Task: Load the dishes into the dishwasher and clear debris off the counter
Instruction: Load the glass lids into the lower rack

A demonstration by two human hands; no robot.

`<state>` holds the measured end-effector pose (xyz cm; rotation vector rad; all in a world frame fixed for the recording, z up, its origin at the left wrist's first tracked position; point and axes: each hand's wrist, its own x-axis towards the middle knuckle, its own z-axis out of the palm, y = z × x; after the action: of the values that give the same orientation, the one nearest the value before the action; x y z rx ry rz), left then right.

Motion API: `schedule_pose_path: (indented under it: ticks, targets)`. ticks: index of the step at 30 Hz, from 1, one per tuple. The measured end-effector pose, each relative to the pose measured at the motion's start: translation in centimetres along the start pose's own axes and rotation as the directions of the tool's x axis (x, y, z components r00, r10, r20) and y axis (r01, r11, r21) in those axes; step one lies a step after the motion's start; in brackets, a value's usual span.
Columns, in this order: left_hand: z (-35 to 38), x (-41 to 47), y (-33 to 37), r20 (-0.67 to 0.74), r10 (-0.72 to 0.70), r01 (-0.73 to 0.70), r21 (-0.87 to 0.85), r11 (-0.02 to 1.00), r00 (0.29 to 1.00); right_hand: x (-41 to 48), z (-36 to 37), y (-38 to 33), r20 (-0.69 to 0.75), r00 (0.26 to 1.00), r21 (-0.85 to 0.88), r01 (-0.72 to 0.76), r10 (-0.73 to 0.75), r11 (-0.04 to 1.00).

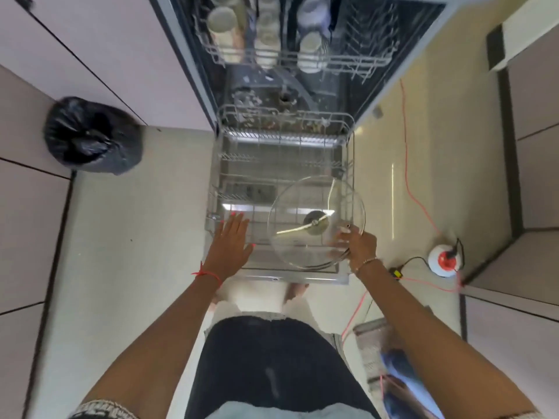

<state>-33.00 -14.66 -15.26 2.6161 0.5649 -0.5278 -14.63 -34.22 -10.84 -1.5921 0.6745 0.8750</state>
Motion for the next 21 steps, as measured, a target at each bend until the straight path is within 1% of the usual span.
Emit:
schedule_pose_path:
  ticks: [4,6,9,11,13,16,19,21]
  targets:
    - [4.2,3.5,3.6,0.012,0.024,-0.023,-0.039,0.999,1.000,5.3,-2.6,-1.8,-0.099,0.988,-0.084,0.107,-0.115,0.991]
    - [6.7,4.9,4.4,0.035,0.032,-0.031,-0.027,0.999,0.999,7.8,-3.0,-2.4,-0.156,0.977,-0.144,0.123,-0.145,0.982]
    - [10.7,7.4,4.5,0.123,0.007,-0.012,0.043,0.999,0.992,12.5,-3.2,-2.2,-0.231,0.943,-0.291,0.167,-0.238,0.942]
    - [12.6,8.8,4.2,0.185,0.010,-0.024,0.073,0.997,0.983,15.0,-3.0,-1.7,-0.247,0.910,-0.420,0.211,-0.334,0.883]
    - [14.4,10.3,3.7,0.219,0.025,-0.051,0.113,0.992,0.975,17.0,-2.6,-1.3,-0.227,0.888,-0.525,0.234,-0.399,0.818]
    - [16.2,12.2,3.2,0.261,0.017,-0.053,0.130,0.990,0.965,19.2,-2.0,-0.8,-0.180,0.877,-0.585,0.269,-0.446,0.765]
    - [17.0,13.4,3.3,0.340,0.025,-0.063,0.102,0.993,0.940,20.8,-1.7,0.4,-0.160,0.862,-0.635,0.283,-0.481,0.718]
    - [17.3,13.5,3.5,0.342,0.004,-0.030,0.071,0.997,0.940,20.9,-1.3,0.7,-0.118,0.874,-0.696,0.266,-0.471,0.667]
